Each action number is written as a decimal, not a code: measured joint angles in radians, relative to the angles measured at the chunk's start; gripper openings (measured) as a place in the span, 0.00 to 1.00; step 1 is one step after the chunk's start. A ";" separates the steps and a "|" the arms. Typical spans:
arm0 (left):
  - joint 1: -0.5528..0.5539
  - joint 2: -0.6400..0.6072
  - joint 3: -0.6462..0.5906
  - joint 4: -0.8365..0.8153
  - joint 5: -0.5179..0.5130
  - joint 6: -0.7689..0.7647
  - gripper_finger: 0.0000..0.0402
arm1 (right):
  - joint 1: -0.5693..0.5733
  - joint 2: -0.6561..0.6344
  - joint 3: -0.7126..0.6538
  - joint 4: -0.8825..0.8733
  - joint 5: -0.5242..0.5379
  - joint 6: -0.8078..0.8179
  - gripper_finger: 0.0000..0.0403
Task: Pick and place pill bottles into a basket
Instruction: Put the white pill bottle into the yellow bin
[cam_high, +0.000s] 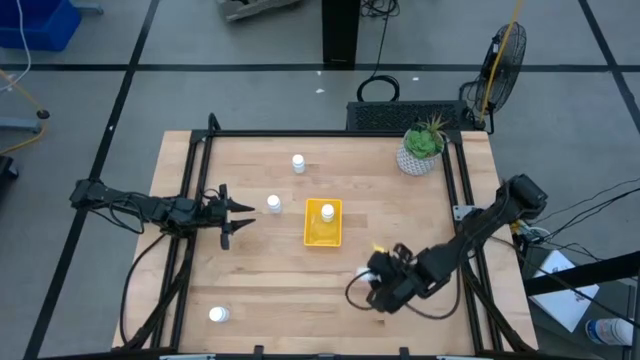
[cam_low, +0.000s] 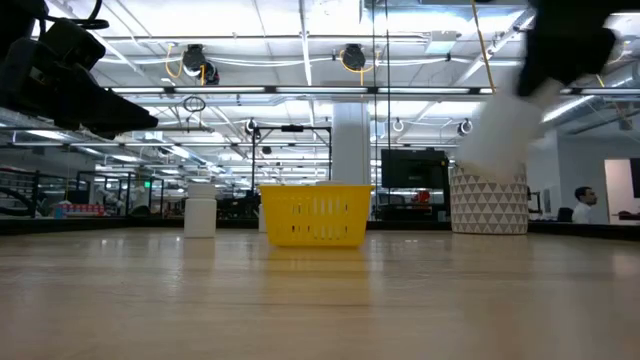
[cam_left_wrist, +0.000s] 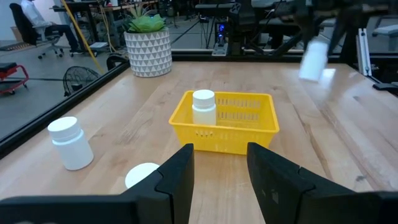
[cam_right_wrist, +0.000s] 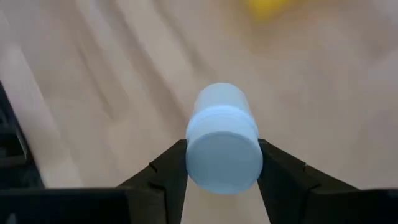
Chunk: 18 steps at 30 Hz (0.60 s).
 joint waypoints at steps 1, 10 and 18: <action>0.000 0.000 0.000 0.000 0.000 0.000 0.38 | -0.016 -0.019 0.000 0.014 0.019 -0.038 0.37; 0.000 0.000 0.000 0.000 -0.001 0.000 0.38 | -0.210 -0.153 0.002 0.332 0.105 -0.597 0.37; 0.000 0.000 -0.002 0.017 -0.001 0.052 0.38 | -0.353 -0.169 0.002 0.573 0.074 -0.980 0.37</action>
